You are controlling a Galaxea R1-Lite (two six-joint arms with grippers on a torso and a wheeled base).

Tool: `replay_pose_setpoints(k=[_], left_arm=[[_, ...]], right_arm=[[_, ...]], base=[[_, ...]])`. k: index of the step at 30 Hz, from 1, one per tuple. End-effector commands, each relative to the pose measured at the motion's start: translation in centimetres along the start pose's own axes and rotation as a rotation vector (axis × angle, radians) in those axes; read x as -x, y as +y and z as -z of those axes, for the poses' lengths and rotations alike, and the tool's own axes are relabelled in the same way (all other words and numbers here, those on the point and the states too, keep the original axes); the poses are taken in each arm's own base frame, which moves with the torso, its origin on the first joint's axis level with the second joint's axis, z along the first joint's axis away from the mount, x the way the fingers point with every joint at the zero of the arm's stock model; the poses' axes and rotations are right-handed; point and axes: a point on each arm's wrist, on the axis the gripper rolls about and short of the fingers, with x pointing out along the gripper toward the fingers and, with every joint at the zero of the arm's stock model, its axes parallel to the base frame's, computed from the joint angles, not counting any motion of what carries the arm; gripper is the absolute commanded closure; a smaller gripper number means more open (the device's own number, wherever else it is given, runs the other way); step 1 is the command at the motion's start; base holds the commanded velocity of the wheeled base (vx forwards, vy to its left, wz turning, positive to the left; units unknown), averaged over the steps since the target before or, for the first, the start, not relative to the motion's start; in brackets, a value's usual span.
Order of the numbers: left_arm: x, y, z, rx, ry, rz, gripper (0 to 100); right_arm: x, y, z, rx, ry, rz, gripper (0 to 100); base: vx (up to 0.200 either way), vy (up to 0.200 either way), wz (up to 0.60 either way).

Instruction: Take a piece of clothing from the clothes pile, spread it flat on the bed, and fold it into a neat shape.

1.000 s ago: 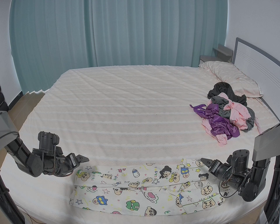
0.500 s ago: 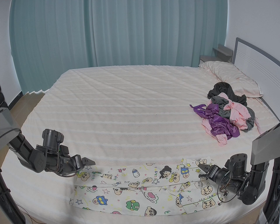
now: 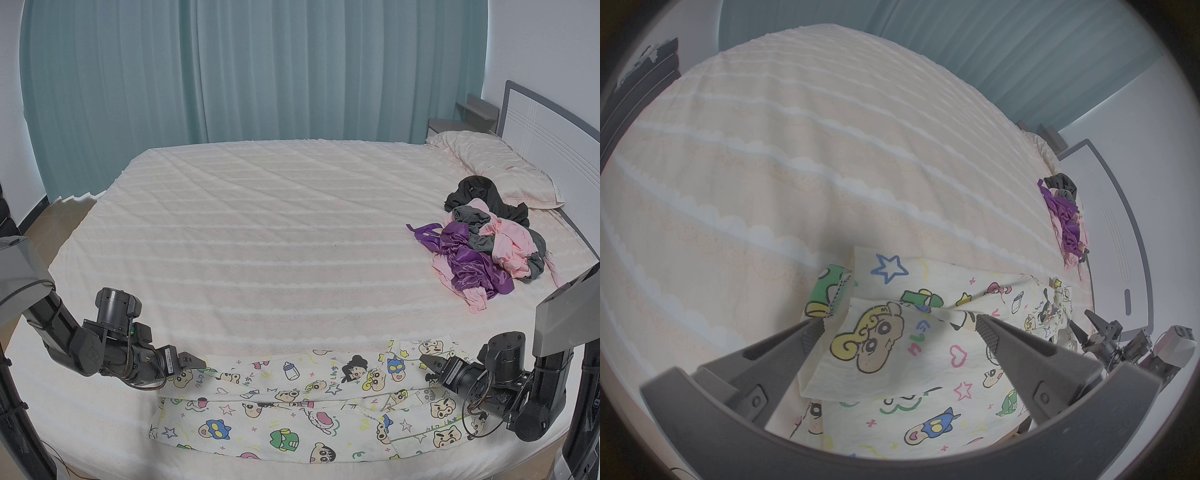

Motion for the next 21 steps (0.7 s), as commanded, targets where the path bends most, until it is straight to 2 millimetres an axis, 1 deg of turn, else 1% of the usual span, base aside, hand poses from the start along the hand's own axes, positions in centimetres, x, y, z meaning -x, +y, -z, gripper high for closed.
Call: replay_pose_setpoints(k=[1,2,8,13,18,21], left_arm=[[-0.5,0.2,0.2,0.006,0.017,-0.005,0],[-0.5,0.2,0.2,0.009,0.017,-0.004,100],[-0.5,0.3,0.3,0.014,0.023,-0.009,100],[-0.5,0.4,0.4,0.015,0.025,-0.014,100],[-0.1,0.3,0.1,0.018,0.002,-0.005,100],[0.2,0.3,-0.1,0.022,-0.008,-0.001,100]], right_arm=[[0.0,0.1,0.2,0.006,0.004,-0.006,0],[0.0,0.2,0.3,0.007,0.005,-0.007,0],[0.1,0.3,0.1,0.01,0.0,-0.013,0],[0.0,0.6,0.0,0.081,-0.015,-0.022,0],[0.2,2.3,-1.4,0.108,-0.091,-0.097,0],[-0.6,2.8,-1.7,0.188,-0.108,-0.109,0]], base=[[0.0,0.0,0.0],[0.0,0.0,0.0],[0.0,0.0,0.0],[0.0,0.0,0.0],[0.0,0.0,0.0],[0.0,0.0,0.0]])
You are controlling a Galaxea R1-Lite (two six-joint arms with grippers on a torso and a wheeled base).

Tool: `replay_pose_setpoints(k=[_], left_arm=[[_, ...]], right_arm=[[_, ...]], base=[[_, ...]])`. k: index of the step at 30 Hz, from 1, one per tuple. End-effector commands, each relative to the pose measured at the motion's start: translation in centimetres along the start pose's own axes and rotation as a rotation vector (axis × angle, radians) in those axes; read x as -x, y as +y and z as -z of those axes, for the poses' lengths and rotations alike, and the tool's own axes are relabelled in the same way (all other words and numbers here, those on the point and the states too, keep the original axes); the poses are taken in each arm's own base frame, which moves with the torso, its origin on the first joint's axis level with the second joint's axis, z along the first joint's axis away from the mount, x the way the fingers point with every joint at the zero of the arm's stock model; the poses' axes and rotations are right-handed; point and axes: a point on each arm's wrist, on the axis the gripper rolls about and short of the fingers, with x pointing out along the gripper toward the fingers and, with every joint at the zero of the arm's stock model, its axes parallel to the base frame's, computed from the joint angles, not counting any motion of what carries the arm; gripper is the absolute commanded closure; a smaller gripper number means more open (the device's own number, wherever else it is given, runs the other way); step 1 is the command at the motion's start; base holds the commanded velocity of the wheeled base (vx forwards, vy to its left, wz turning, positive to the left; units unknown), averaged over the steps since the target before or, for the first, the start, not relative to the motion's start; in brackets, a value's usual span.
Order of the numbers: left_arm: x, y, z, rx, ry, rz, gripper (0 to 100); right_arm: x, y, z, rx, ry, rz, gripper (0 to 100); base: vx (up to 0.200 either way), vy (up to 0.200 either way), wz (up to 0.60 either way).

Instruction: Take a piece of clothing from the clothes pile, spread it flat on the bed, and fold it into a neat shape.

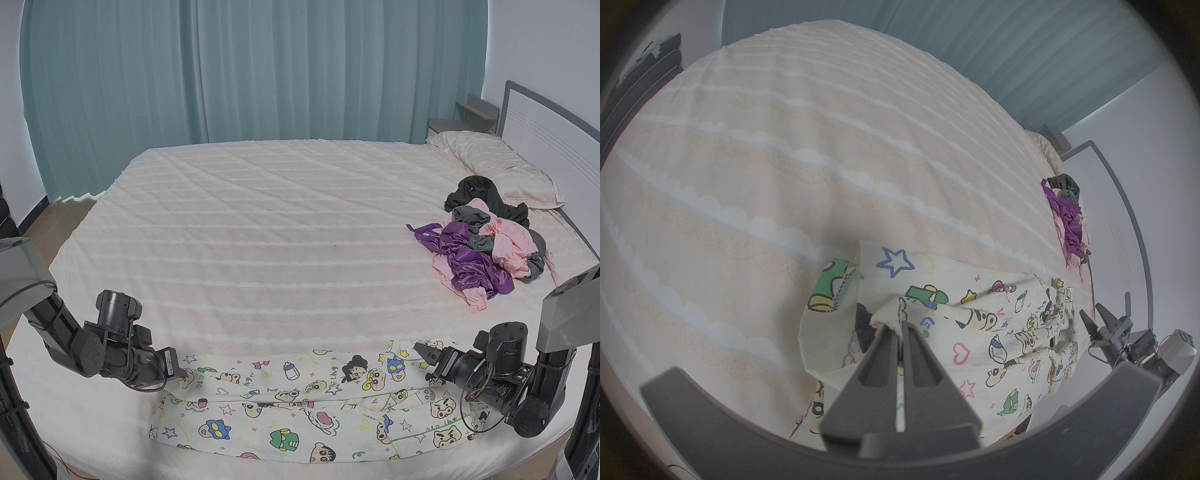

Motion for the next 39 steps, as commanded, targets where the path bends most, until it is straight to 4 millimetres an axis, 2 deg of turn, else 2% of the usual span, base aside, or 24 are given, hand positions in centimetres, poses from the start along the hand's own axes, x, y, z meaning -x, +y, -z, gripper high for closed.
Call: replay_pose_setpoints(k=[1,7,9,13,16,19,24,33,39], left_arm=[[0.6,-0.1,-0.3,0.002,-0.023,0.008,100],[1.7,-0.4,-0.5,-0.003,-0.058,0.023,100],[2.4,-0.6,-0.7,0.008,-0.078,0.038,100],[3.2,-1.1,-0.8,0.023,-0.089,0.083,100],[3.6,-1.3,-0.9,0.018,-0.099,0.099,100],[3.8,-1.4,-1.0,0.015,-0.107,0.104,100],[4.0,-1.8,-2.0,-0.009,-0.199,0.142,100],[4.2,-2.7,-3.9,-0.043,-0.334,0.198,100],[2.7,-2.5,-4.4,-0.05,-0.351,0.211,100]], right_arm=[[-0.9,1.1,-1.0,0.073,-0.047,-0.038,0],[-2.1,2.0,-1.8,0.134,-0.029,-0.025,0],[-2.9,3.1,-2.4,0.151,0.017,-0.006,0],[-4.4,4.0,-3.1,0.171,0.102,0.064,0],[-5.5,3.4,-3.8,0.182,0.163,0.155,0],[-5.7,2.4,-3.5,0.224,0.23,0.226,0],[-6.8,1.0,-1.8,0.252,0.317,0.287,0],[-7.8,0.7,-0.9,0.247,0.341,0.296,0],[-7.9,0.9,-1.0,0.223,0.333,0.295,0]], base=[[0.0,0.0,0.0],[0.0,0.0,0.0],[0.0,0.0,0.0],[0.0,0.0,0.0],[0.0,0.0,0.0],[0.0,0.0,0.0],[0.0,0.0,0.0],[0.0,0.0,0.0],[0.0,0.0,0.0]])
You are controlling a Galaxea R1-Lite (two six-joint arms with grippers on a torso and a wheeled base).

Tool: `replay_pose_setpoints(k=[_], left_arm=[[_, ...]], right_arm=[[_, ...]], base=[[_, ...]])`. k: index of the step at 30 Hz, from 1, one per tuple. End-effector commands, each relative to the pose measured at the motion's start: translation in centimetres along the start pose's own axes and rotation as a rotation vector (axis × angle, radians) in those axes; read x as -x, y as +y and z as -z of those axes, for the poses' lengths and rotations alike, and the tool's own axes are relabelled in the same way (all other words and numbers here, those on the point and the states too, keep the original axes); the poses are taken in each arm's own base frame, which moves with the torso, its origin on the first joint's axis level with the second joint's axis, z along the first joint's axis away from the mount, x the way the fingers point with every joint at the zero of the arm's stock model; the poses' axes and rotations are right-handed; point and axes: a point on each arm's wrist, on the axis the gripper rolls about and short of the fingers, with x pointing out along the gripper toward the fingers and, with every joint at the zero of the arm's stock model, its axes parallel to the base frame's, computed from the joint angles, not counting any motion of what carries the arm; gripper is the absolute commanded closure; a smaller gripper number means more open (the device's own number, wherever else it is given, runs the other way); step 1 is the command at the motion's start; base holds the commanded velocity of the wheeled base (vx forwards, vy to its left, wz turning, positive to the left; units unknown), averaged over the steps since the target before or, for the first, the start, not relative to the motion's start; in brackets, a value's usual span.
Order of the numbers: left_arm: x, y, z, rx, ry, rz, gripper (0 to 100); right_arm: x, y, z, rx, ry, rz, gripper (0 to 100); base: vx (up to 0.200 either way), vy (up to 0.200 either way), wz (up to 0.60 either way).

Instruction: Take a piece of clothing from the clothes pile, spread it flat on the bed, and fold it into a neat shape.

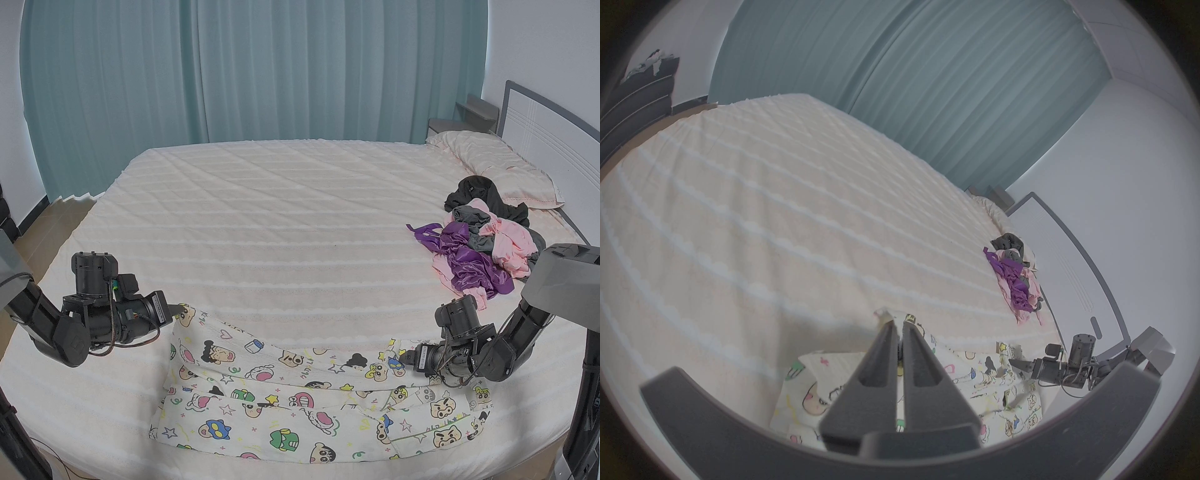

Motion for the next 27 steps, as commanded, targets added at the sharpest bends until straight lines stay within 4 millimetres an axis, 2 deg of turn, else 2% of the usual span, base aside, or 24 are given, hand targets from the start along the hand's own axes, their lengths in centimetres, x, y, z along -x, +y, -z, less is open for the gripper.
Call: replay_pose_setpoints(k=[1,8,14,27], left_arm=[[-1.2,0.6,0.4,0.005,0.009,-0.003,100],[-2.0,1.0,0.4,-0.015,-0.041,0.024,100],[-2.0,0.8,0.4,-0.006,-0.056,0.037,100],[2.7,1.0,2.2,-0.016,-0.122,0.051,100]], right_arm=[[-0.3,0.1,0.2,-0.012,0.008,0.001,0],[-0.6,0.2,0.4,-0.042,0.022,-0.008,0],[-0.5,0.2,0.4,-0.055,0.019,-0.009,0],[0.0,0.1,0.1,-0.062,0.009,-0.012,0]], base=[[0.0,0.0,0.0],[0.0,0.0,0.0],[0.0,0.0,0.0],[0.0,0.0,0.0]])
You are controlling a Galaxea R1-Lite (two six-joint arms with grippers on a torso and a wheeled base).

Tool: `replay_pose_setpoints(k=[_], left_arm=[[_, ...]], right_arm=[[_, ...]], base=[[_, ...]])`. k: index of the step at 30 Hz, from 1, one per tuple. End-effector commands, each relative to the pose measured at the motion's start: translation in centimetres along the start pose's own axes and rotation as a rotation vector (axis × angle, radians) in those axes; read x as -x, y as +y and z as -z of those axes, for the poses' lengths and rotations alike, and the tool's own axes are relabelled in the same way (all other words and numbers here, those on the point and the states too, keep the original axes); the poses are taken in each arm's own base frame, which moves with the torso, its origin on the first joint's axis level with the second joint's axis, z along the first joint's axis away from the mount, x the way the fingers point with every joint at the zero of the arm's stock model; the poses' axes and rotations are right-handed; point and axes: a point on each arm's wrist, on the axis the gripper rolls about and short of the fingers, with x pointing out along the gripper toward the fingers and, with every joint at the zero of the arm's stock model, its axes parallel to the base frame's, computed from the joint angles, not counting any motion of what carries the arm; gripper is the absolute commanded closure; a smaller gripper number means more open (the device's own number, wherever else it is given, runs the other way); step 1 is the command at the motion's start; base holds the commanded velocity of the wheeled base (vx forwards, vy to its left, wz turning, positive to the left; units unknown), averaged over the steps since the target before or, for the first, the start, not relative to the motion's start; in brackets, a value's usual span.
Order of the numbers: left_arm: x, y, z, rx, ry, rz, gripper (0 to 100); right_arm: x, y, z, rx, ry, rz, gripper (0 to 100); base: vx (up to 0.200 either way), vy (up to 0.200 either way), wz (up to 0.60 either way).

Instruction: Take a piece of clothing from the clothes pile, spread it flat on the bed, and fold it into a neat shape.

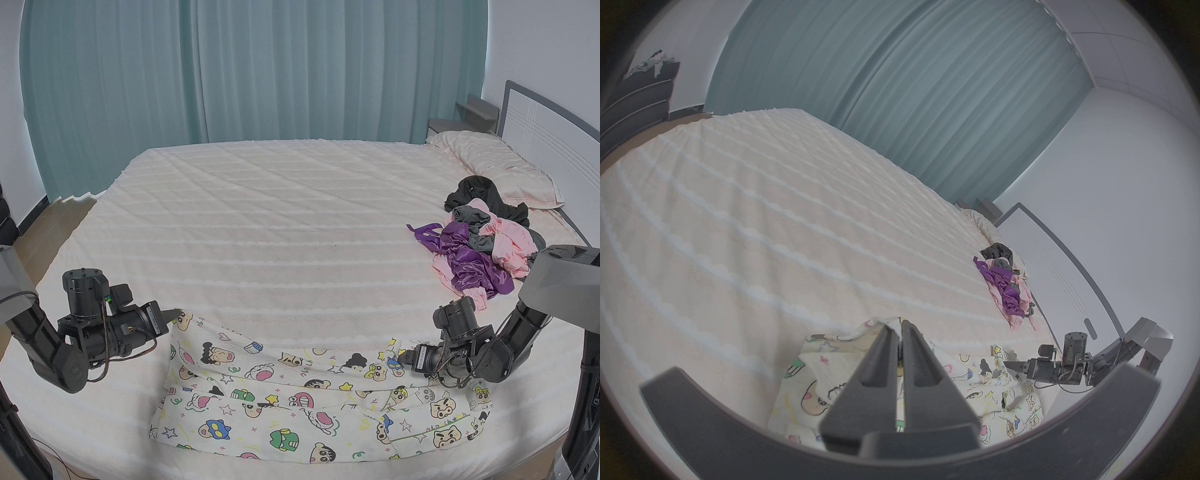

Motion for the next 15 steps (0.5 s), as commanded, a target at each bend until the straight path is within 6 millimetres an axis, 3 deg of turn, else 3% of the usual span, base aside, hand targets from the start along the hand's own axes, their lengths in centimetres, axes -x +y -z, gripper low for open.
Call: replay_pose_setpoints(k=[1,15], left_arm=[[2.1,0.1,0.6,0.001,-0.016,-0.013,100],[4.5,2.3,5.3,-0.038,0.15,-0.117,100]], right_arm=[[0.4,0.0,-0.2,-0.003,-0.007,-0.003,0],[0.6,0.1,-0.3,-0.031,-0.016,-0.006,0]], base=[[0.0,0.0,0.0],[0.0,0.0,0.0]])
